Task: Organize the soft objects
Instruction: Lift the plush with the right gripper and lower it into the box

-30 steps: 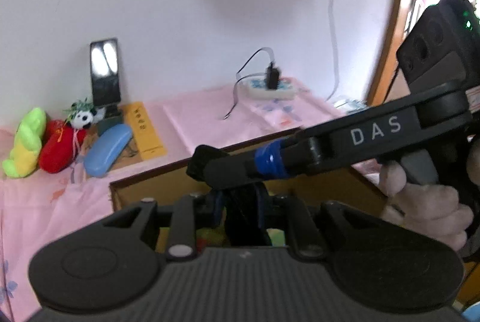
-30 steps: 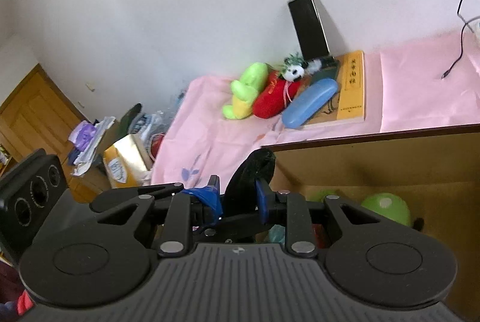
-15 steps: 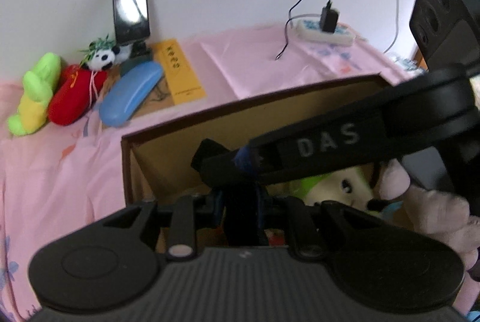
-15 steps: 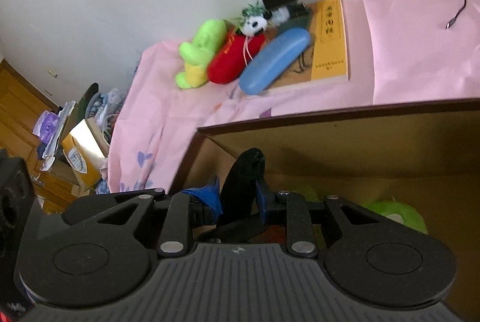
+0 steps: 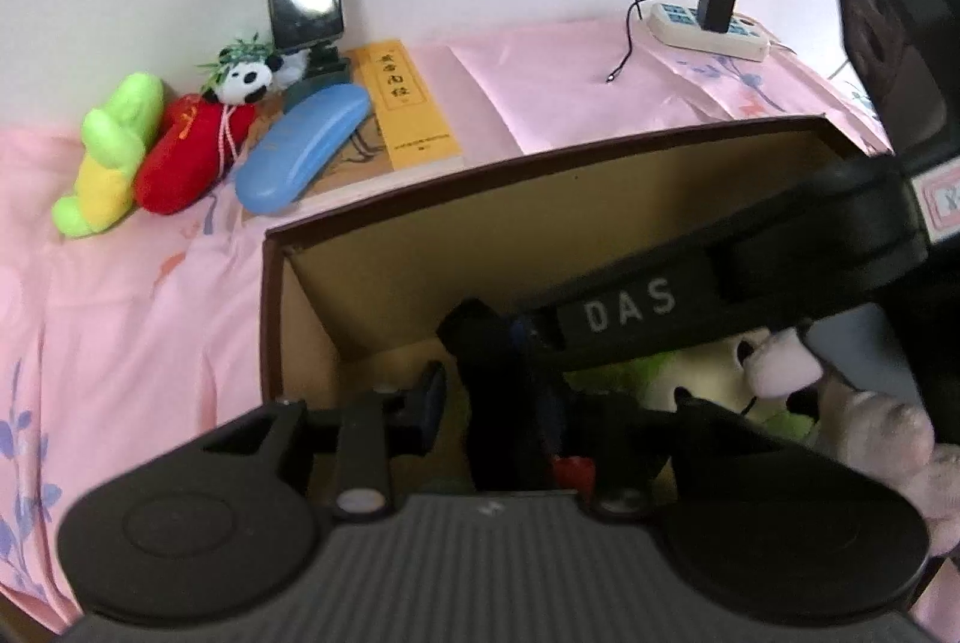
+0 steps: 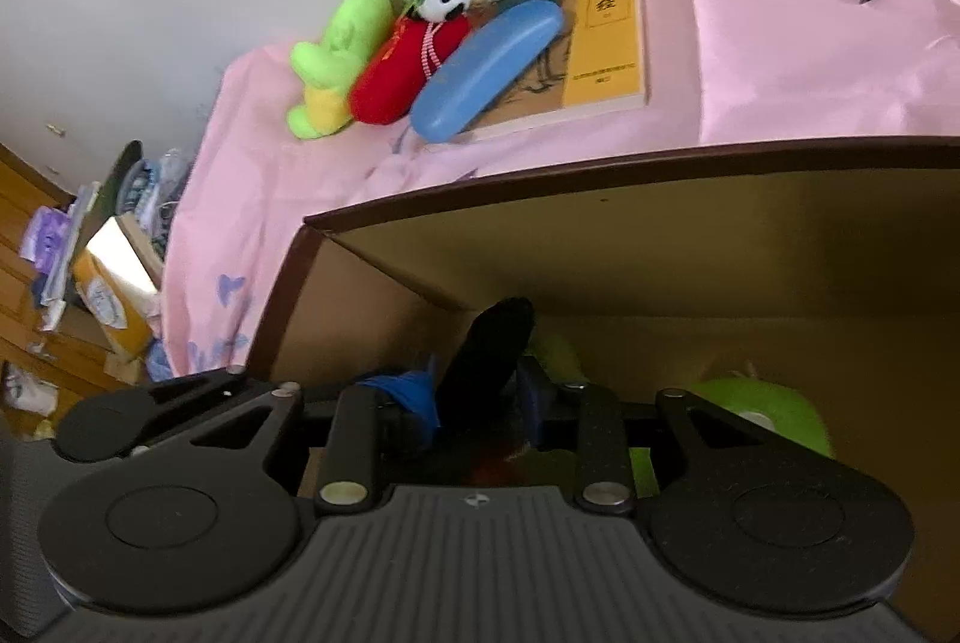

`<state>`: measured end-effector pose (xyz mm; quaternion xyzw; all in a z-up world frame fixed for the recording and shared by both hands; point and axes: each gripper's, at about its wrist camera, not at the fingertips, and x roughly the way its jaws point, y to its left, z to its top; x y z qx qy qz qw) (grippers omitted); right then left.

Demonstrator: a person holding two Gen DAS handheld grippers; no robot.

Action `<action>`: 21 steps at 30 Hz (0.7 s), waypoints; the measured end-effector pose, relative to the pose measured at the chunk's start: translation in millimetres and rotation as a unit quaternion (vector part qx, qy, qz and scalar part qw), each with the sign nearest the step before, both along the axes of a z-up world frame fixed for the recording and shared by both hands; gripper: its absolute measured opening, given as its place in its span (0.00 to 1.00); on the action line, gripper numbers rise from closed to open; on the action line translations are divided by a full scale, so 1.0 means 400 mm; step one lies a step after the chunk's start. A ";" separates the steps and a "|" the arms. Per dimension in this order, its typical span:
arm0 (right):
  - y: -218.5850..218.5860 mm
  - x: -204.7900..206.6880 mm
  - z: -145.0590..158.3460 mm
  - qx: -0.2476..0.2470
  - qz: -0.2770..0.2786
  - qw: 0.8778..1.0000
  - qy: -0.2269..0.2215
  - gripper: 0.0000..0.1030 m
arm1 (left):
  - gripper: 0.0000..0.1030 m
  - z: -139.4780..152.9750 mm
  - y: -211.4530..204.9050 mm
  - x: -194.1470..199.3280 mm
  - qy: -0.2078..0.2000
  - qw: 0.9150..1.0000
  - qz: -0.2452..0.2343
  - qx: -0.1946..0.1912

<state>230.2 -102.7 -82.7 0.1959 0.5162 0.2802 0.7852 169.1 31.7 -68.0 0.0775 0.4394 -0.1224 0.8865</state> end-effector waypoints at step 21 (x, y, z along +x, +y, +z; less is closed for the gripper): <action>-0.067 -0.154 0.131 -0.024 -0.053 0.996 -0.069 0.12 | 0.59 0.110 0.021 -0.117 -0.049 0.994 0.099 0.008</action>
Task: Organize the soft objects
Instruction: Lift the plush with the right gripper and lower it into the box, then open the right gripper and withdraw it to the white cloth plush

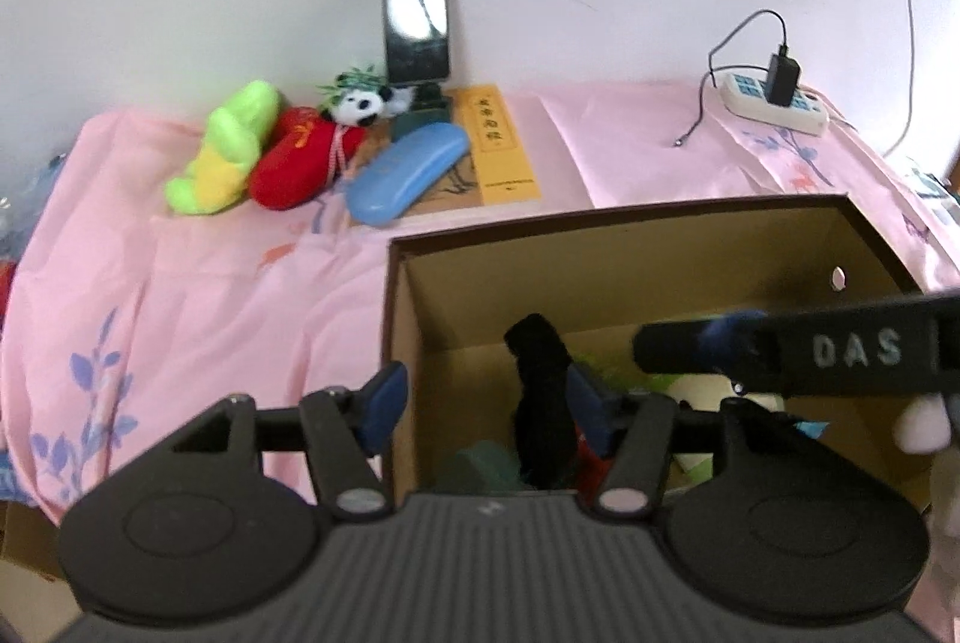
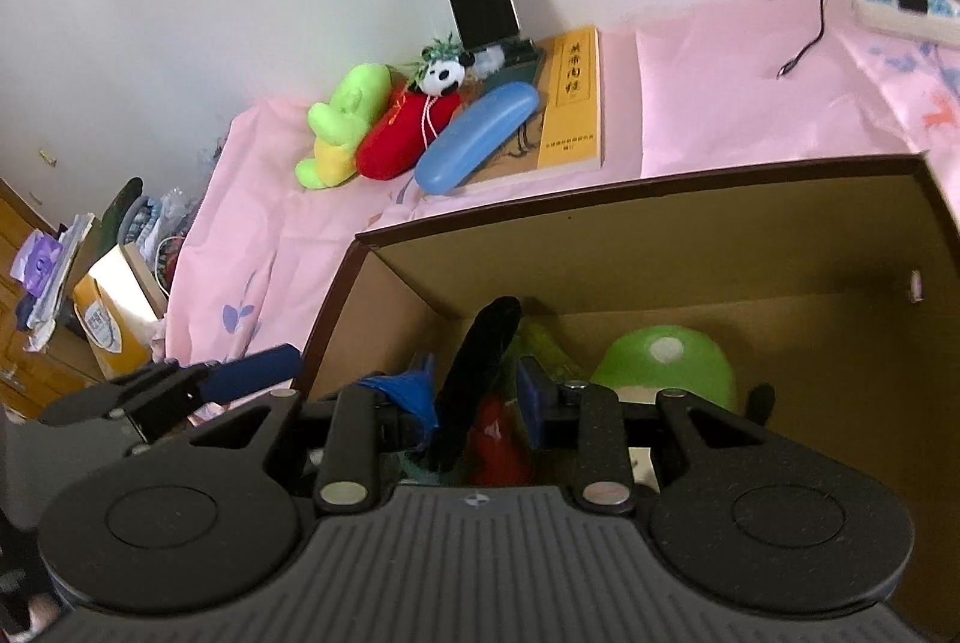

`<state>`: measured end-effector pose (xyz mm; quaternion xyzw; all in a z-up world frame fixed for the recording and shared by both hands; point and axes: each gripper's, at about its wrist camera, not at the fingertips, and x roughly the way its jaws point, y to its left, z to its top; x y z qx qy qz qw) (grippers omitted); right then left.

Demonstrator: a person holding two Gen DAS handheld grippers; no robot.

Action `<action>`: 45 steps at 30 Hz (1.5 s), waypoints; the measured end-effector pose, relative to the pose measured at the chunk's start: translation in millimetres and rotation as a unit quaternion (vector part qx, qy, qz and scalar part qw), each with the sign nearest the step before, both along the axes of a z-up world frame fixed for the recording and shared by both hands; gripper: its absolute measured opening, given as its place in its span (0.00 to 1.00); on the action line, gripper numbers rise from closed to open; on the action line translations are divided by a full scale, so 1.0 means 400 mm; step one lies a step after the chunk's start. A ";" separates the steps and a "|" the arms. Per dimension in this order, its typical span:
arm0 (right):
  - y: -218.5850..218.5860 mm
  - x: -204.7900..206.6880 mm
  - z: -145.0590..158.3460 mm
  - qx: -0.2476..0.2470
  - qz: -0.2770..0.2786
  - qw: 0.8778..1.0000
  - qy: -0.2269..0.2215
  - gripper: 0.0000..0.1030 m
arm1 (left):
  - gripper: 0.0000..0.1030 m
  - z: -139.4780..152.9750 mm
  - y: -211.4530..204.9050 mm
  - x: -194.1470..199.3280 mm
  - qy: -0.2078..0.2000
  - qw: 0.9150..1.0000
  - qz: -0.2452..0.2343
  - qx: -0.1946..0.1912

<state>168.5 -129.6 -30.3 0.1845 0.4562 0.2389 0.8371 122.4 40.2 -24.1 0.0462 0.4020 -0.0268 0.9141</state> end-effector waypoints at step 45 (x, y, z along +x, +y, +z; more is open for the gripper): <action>-0.081 -0.338 0.088 -0.038 -0.012 0.997 -0.068 0.13 | 0.92 0.081 -0.069 -0.279 -0.039 0.998 0.049 0.014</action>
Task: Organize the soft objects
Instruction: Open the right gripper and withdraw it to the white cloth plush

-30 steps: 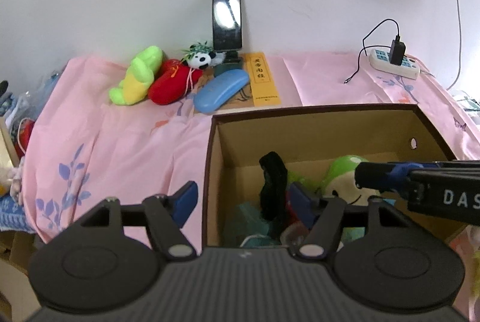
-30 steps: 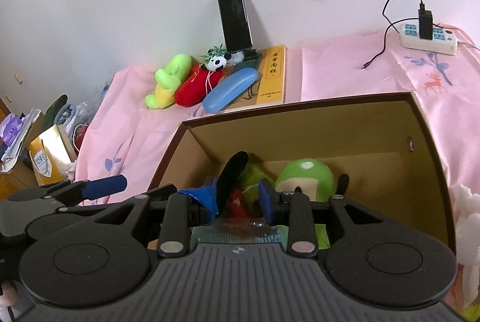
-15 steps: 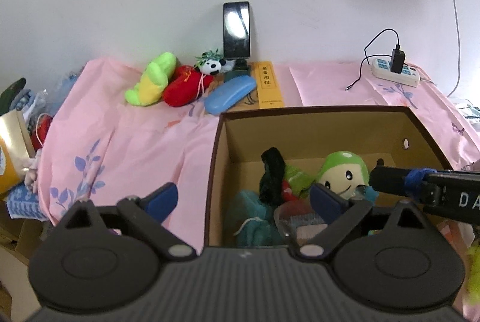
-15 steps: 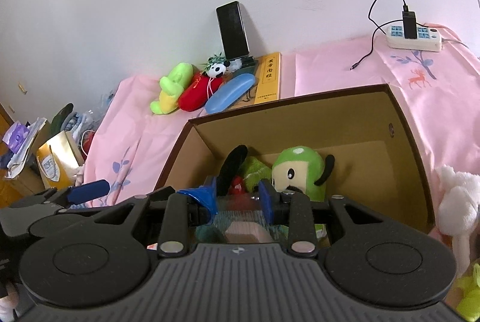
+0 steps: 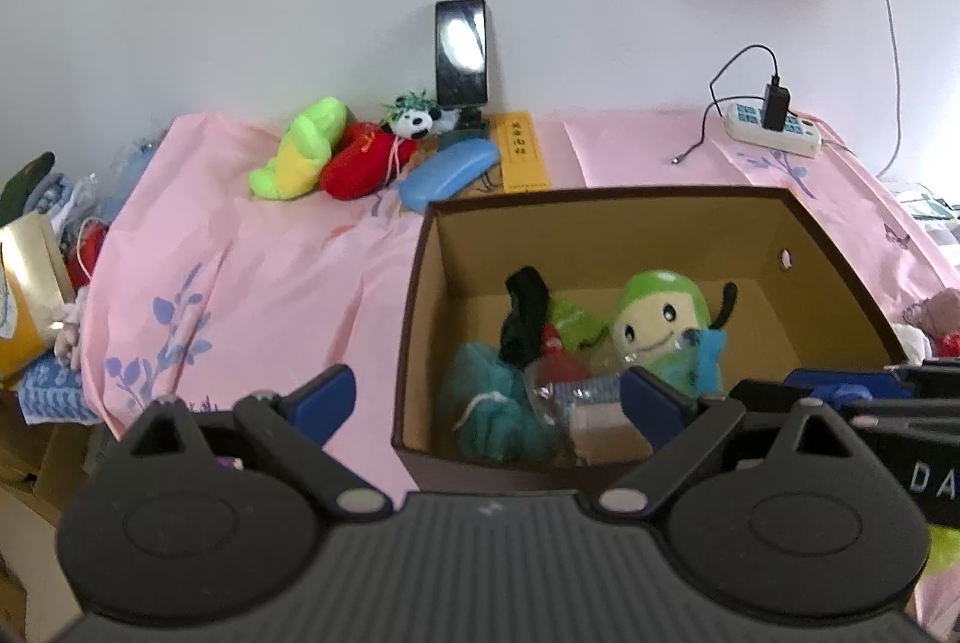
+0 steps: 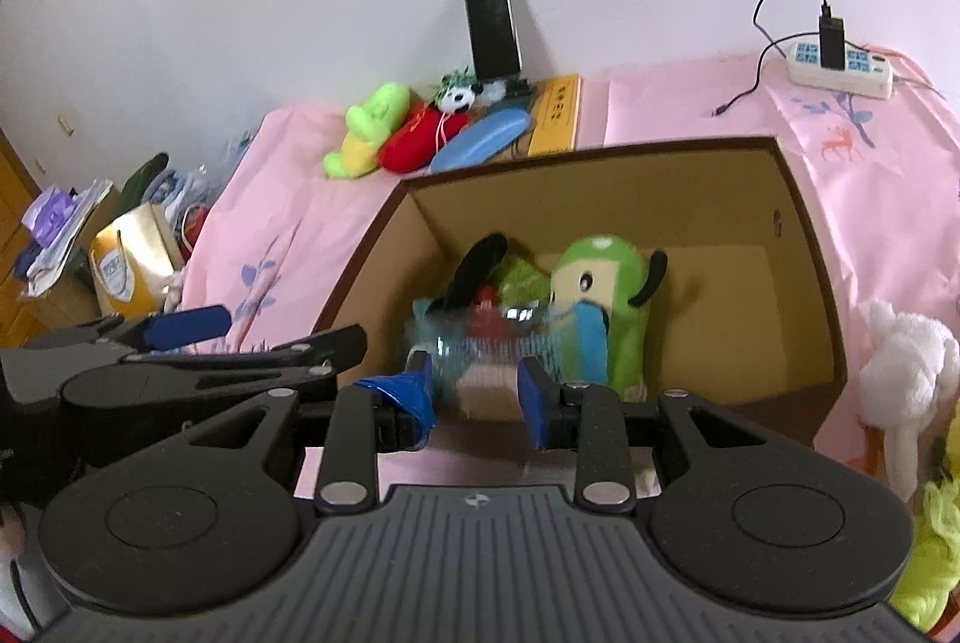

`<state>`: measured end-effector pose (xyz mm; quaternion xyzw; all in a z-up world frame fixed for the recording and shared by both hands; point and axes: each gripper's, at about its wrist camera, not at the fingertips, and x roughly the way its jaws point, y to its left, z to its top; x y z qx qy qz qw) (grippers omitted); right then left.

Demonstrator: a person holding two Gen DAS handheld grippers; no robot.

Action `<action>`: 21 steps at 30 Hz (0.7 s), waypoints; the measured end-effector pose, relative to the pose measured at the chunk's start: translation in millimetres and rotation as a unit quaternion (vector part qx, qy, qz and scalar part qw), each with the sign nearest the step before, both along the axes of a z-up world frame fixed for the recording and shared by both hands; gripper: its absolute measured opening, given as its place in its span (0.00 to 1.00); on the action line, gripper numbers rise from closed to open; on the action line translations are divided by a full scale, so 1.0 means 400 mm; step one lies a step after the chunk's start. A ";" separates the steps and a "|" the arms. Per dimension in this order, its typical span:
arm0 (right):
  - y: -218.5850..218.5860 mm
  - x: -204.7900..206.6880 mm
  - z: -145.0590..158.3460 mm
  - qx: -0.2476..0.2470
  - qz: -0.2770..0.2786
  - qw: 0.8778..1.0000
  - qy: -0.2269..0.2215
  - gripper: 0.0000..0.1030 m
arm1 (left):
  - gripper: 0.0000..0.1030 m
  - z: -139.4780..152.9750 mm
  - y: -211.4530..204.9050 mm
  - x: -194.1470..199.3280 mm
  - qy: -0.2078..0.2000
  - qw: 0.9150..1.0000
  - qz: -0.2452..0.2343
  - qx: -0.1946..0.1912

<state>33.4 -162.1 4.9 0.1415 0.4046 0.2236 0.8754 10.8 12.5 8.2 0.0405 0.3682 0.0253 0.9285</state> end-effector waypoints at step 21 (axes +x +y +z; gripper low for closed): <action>-0.058 -0.075 -0.159 -0.034 0.017 0.991 0.131 0.14 | 0.92 -0.179 0.000 -0.101 0.120 0.978 -0.135 -0.106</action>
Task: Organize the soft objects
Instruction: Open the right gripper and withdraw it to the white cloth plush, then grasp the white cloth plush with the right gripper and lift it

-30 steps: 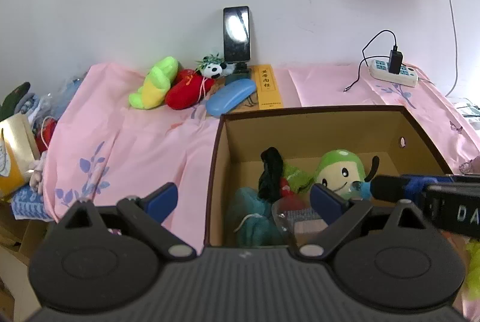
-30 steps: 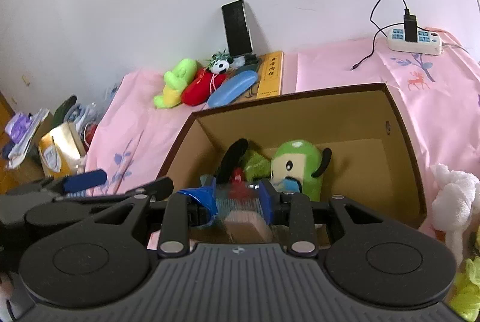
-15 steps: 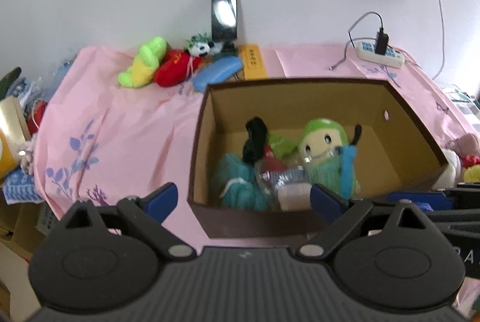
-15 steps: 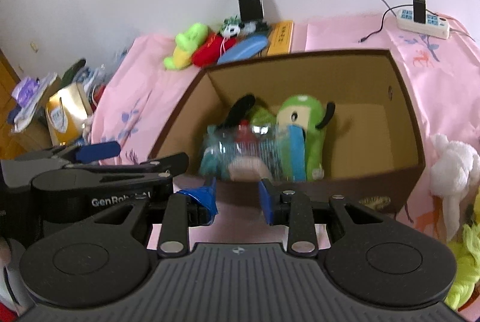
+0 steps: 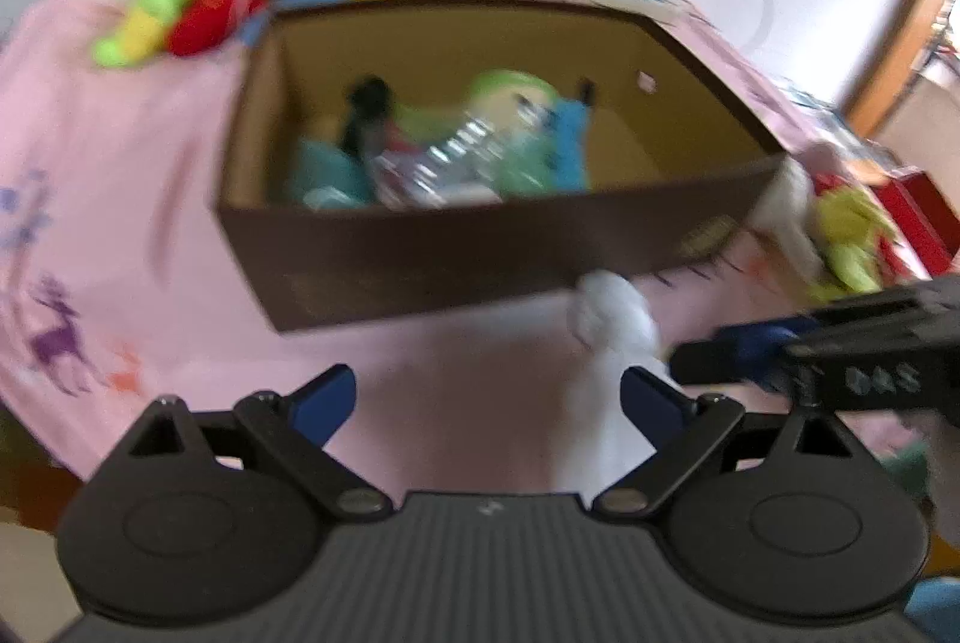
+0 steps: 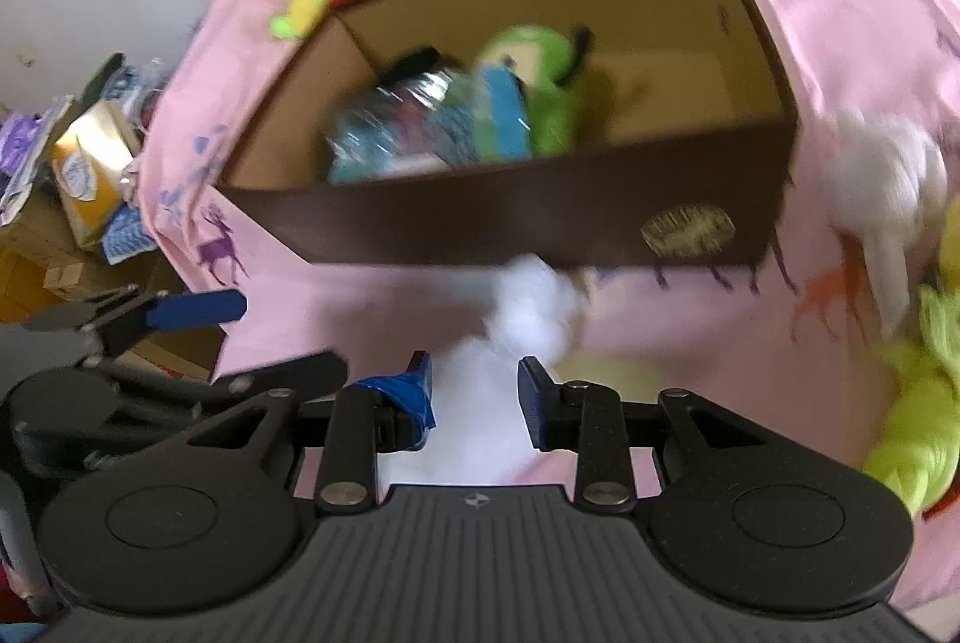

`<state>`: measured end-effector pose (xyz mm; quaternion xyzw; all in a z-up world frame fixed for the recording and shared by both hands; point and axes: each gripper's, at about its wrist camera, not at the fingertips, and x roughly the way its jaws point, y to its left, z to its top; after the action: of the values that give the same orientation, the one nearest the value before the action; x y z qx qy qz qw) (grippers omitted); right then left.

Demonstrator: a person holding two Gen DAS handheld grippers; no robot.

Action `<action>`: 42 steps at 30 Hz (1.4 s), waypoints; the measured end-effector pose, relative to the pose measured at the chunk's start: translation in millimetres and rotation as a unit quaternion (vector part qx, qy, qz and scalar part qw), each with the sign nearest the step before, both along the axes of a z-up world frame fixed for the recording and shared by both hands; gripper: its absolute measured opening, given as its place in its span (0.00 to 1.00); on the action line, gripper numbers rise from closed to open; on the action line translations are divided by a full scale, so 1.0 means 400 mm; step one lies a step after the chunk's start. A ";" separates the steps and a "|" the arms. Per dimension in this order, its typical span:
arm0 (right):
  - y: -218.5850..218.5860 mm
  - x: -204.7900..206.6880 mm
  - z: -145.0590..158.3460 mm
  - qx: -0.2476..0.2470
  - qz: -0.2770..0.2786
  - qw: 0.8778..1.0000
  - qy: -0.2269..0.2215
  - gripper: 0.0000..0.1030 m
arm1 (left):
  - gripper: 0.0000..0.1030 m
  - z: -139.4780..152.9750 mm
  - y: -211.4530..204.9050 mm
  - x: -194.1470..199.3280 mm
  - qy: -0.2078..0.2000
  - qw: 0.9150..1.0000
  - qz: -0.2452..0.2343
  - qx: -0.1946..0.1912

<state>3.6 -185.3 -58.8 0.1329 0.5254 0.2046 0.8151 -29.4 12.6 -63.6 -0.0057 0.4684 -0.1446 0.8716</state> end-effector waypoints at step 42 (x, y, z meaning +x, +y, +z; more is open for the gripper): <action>-0.008 0.062 -0.093 0.060 -0.037 0.995 0.066 0.11 | 0.26 -0.090 -0.104 0.048 -0.005 0.983 -0.175 -0.047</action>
<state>28.2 -188.4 -95.9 0.2146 0.5597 0.1961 0.7761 -10.3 -29.0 -99.8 0.0363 0.4502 -0.3169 0.8340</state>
